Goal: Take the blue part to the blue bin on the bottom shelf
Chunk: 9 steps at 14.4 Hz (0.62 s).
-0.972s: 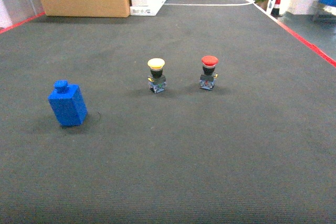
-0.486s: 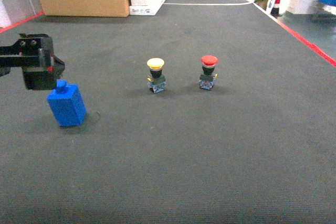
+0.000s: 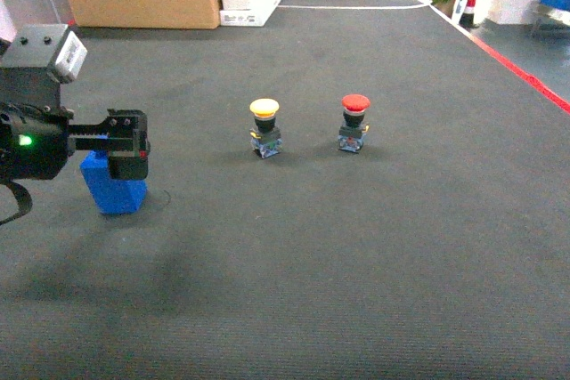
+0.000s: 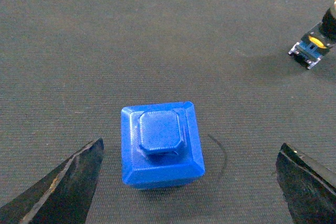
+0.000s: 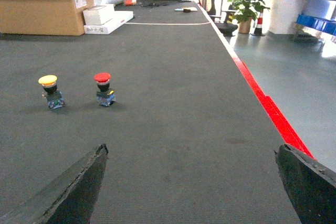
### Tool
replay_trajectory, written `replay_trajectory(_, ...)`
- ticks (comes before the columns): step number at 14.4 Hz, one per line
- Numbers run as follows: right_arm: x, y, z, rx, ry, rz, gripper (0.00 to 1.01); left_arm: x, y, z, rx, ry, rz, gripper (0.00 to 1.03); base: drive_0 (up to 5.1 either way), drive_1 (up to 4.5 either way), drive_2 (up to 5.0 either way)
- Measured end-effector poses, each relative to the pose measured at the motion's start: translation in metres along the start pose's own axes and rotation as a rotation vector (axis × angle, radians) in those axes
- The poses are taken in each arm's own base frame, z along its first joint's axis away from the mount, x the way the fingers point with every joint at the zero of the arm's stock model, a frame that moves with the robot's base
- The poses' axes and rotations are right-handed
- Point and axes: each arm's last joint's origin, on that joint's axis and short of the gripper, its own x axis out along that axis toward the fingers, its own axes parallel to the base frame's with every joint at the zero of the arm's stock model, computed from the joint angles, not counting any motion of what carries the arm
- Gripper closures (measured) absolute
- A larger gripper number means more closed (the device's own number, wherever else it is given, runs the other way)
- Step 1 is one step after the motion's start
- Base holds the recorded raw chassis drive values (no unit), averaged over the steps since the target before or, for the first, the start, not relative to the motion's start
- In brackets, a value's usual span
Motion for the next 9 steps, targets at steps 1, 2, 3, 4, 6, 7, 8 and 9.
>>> replay_trajectory(1,0.0,0.0,0.0,0.0,0.0,0.0,0.03,0.013,0.001,-0.002,-0.005,0.006,0.0,0.05,0.0,0.0,0.0)
replay_trajectory(2,0.0,0.0,0.0,0.0,0.0,0.0,0.03,0.022,0.002,-0.004,-0.01,0.002,-0.008,0.05,0.0,0.0,0.0)
replay_trajectory(3,0.0,0.0,0.0,0.0,0.0,0.0,0.03,0.038,0.005,-0.007,-0.004,0.01,-0.009,0.05,0.0,0.0,0.0)
replay_trajectory(4,0.0,0.0,0.0,0.0,0.0,0.0,0.03,0.052,0.009,-0.011,0.004,0.019,0.003,0.17,0.0,0.0,0.0)
replay_trajectory(6,0.0,0.0,0.0,0.0,0.0,0.0,0.03,0.067,0.019,-0.014,0.013,0.024,0.017,0.48,0.0,0.0,0.0)
replay_trajectory(7,0.0,0.0,0.0,0.0,0.0,0.0,0.03,0.069,0.02,-0.012,0.023,0.018,0.02,0.57,0.0,0.0,0.0)
replay_trajectory(8,0.0,0.0,0.0,0.0,0.0,0.0,0.03,0.069,0.02,-0.012,0.03,0.015,0.021,0.58,0.0,0.0,0.0)
replay_trajectory(9,0.0,0.0,0.0,0.0,0.0,0.0,0.03,0.069,0.019,-0.012,0.03,0.014,0.011,0.58,0.0,0.0,0.0)
